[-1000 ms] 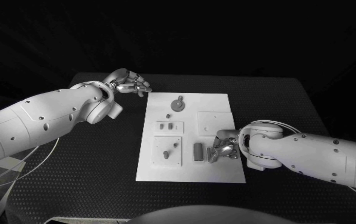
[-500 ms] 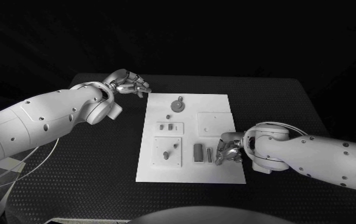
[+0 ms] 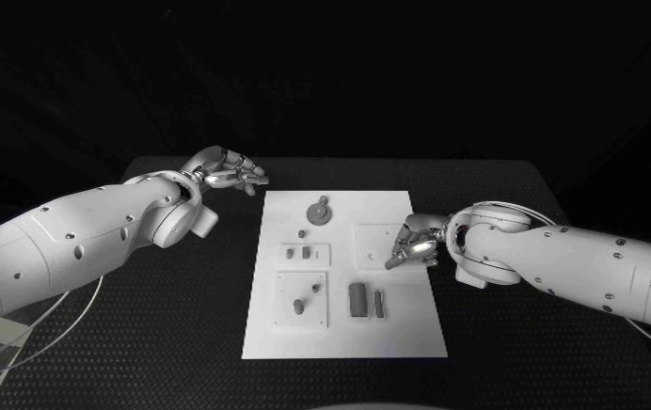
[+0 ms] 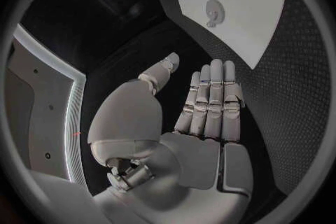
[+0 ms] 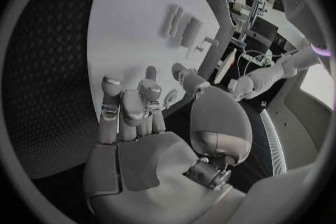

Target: Assemble the parts on the task board

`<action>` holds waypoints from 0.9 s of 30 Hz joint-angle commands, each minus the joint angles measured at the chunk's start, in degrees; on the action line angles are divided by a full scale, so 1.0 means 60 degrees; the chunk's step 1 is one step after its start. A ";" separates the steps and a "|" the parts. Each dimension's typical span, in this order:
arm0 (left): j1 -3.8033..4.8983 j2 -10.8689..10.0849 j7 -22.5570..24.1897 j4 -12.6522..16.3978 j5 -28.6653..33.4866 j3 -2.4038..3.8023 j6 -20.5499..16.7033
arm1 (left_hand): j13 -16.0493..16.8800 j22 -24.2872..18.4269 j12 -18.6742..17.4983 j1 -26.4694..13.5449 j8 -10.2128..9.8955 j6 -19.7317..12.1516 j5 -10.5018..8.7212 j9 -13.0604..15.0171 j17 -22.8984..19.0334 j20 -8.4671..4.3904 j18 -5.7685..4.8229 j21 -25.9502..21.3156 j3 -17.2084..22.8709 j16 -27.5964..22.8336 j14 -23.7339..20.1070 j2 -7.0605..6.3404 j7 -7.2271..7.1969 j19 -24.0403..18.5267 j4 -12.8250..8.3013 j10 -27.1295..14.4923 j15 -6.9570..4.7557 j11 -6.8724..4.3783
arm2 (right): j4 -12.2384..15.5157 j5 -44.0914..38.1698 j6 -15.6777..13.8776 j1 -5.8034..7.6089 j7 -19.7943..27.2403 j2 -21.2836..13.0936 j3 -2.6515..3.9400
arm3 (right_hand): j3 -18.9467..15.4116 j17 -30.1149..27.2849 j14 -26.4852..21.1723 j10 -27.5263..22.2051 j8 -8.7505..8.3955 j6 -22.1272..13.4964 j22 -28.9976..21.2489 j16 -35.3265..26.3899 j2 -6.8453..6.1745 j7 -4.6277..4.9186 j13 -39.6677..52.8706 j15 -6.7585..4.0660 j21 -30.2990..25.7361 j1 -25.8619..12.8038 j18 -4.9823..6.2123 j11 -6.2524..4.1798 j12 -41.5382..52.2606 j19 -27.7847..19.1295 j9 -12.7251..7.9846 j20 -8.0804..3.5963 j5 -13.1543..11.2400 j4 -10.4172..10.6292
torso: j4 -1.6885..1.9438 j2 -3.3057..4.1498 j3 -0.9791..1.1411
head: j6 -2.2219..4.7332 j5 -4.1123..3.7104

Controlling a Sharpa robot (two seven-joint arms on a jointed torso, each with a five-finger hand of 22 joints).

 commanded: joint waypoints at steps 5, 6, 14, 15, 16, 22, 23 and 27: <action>0.0047 0.0399 0.0265 -0.0854 0.2542 0.0009 0.0340 | -0.0078 -0.0282 -0.0049 -0.0110 -0.0077 -0.0227 -0.0050 -0.0049 -0.0238 0.0326 -0.0142 -0.0067 0.0025 -0.0804 -0.0547 0.0147 0.0093 -0.0783 0.0038 -0.0195 0.0324 0.0042 | -0.2068 0.3962 -0.1980 0.0036 0.3965 0.0764 0.0402 | -0.0367 -0.0222 -0.0754 -0.1062 -0.0177 -0.0794 -0.0024 -0.0498 0.0765 0.0464 0.0026 0.0276 -0.0434 0.0456 0.0276 0.0241 -0.0278 -0.0900 0.0029 0.0238 -0.0034 -0.0953 | -0.0080 -0.0291 0.0030 | 0.0848 -0.0122; 0.0118 0.0455 0.0317 -0.0962 0.2694 0.0009 0.0381 | -0.0118 -0.0326 -0.0098 -0.0127 -0.0082 -0.0245 -0.0047 -0.0053 -0.0288 0.0374 -0.0134 -0.0070 0.0032 -0.0964 -0.0705 0.0171 0.0100 -0.0867 0.0040 -0.0255 0.0385 0.0070 | -0.2457 0.4591 -0.1993 0.0037 0.4254 0.0963 0.0478 | -0.0375 -0.0296 -0.0944 -0.1293 -0.0178 -0.0836 -0.0053 -0.0659 0.0882 0.0479 -0.0028 0.0306 -0.0548 0.0486 0.0260 0.0259 -0.0393 -0.1077 0.0041 0.0325 -0.0039 -0.1045 | -0.0100 -0.0331 0.0035 | 0.0960 -0.0107; 0.0374 0.0756 0.0683 -0.1415 0.3371 0.0013 0.0577 | -0.0718 -0.0849 -0.0718 -0.0385 -0.0285 -0.0760 -0.0118 -0.0147 -0.0813 0.0819 -0.0044 -0.0082 -0.0167 -0.2253 -0.2148 0.0166 -0.0058 -0.1716 -0.0078 -0.1236 0.0827 0.0165 | -0.5203 0.7501 -0.1409 0.0023 0.5436 0.2297 0.1096 | -0.0195 -0.1612 -0.3360 -0.3427 -0.0455 -0.1780 -0.0876 -0.3355 0.1553 0.1099 -0.2328 0.1097 -0.2586 0.0716 -0.0239 0.0957 -0.2931 -0.3701 0.0020 0.1294 -0.0035 -0.1344 | -0.0278 -0.0580 0.0080 | 0.1838 0.0006; 0.0374 0.0811 0.0713 -0.1479 0.3462 0.0014 0.0580 | -0.0779 -0.0893 -0.0725 -0.0406 -0.0322 -0.0842 -0.0124 -0.0160 -0.0850 0.0842 -0.0052 -0.0083 -0.0186 -0.2327 -0.2249 0.0157 -0.0098 -0.1791 -0.0084 -0.1379 0.0845 0.0143 | -0.5391 0.7637 -0.1322 0.0013 0.5484 0.2395 0.1187 | -0.0174 -0.1872 -0.3685 -0.3606 -0.0500 -0.1923 -0.1045 -0.3858 0.1614 0.1177 -0.2828 0.1279 -0.2925 0.0693 -0.0308 0.1065 -0.3337 -0.4079 -0.0012 0.1419 -0.0032 -0.1335 | -0.0283 -0.0589 0.0080 | 0.1968 0.0032; 0.0373 0.0928 0.0775 -0.1631 0.3655 0.0015 0.0567 | -0.0936 -0.1026 -0.0725 -0.0468 -0.0431 -0.1080 -0.0139 -0.0194 -0.0950 0.0900 -0.0099 -0.0087 -0.0237 -0.2519 -0.2518 0.0136 -0.0196 -0.2037 -0.0083 -0.1734 0.0878 0.0088 | -0.5664 0.7801 -0.1009 -0.0023 0.5569 0.2531 0.1322 | -0.0145 -0.2320 -0.3822 -0.3553 -0.0509 -0.2056 -0.1337 -0.4678 0.1688 0.1244 -0.3710 0.1638 -0.3403 0.0742 -0.0371 0.1225 -0.3945 -0.4472 -0.0066 0.1601 -0.0050 -0.1358 | -0.0296 -0.0606 0.0089 | 0.2185 0.0077; 0.0361 0.1254 0.0951 -0.2069 0.3840 0.0015 0.0702 | -0.1526 -0.1525 -0.0729 -0.0643 -0.0573 -0.1688 -0.0218 -0.0146 -0.1261 0.1111 -0.0142 -0.0054 -0.0353 -0.2955 -0.3158 0.0009 -0.0422 -0.2664 0.0152 -0.2730 0.0993 -0.0022 | -0.5938 0.8069 -0.0604 -0.0158 0.5831 0.2774 0.1594 | -0.0025 -0.3371 -0.6862 -0.5117 -0.0833 -0.2712 -0.1792 -0.7077 0.1762 0.1296 -0.4833 0.2856 -0.4954 0.0432 -0.1231 0.1856 -0.5667 -0.7254 -0.0212 0.2124 0.0134 -0.1026 | -0.0340 -0.0685 0.0139 | 0.2902 0.0276; 0.0353 0.1313 0.0983 -0.2151 0.3877 0.0015 0.0759 | -0.1569 -0.1551 -0.0746 -0.0717 -0.0603 -0.1766 -0.0293 -0.0151 -0.1277 0.1137 -0.0142 -0.0066 -0.0408 -0.2987 -0.3216 -0.0028 -0.0470 -0.2711 0.0179 -0.2842 0.0986 -0.0045 | -0.5951 0.8069 -0.0632 -0.0160 0.5858 0.2804 0.1607 | -0.0219 -0.3886 -0.6652 -0.4593 -0.0836 -0.2832 -0.2005 -0.7812 0.2044 0.1342 -0.5707 0.3244 -0.5411 0.0252 -0.1412 0.1940 -0.6357 -0.7818 -0.0238 0.2282 -0.0061 -0.1126 | -0.0344 -0.0695 0.0162 | 0.3020 0.0302; 0.0298 0.1447 0.1082 -0.2297 0.3904 0.0014 0.0809 | -0.1741 -0.1683 -0.0725 -0.1021 -0.0657 -0.2042 -0.0317 -0.0122 -0.1333 0.1220 -0.0142 -0.0067 -0.0651 -0.3112 -0.3478 -0.0083 -0.0584 -0.2940 0.0286 -0.3185 0.1030 -0.0125 | -0.5978 0.8070 -0.0739 -0.0191 0.5981 0.2907 0.1630 | -0.0835 -0.4844 -0.6404 -0.3932 -0.0780 -0.3145 -0.2187 -0.9227 0.2017 0.1210 -0.7680 0.3110 -0.5799 0.0248 -0.1344 0.1855 -0.7859 -0.7929 -0.0479 0.2401 -0.0008 -0.1274 | -0.0345 -0.0738 0.0225 | 0.3267 0.0321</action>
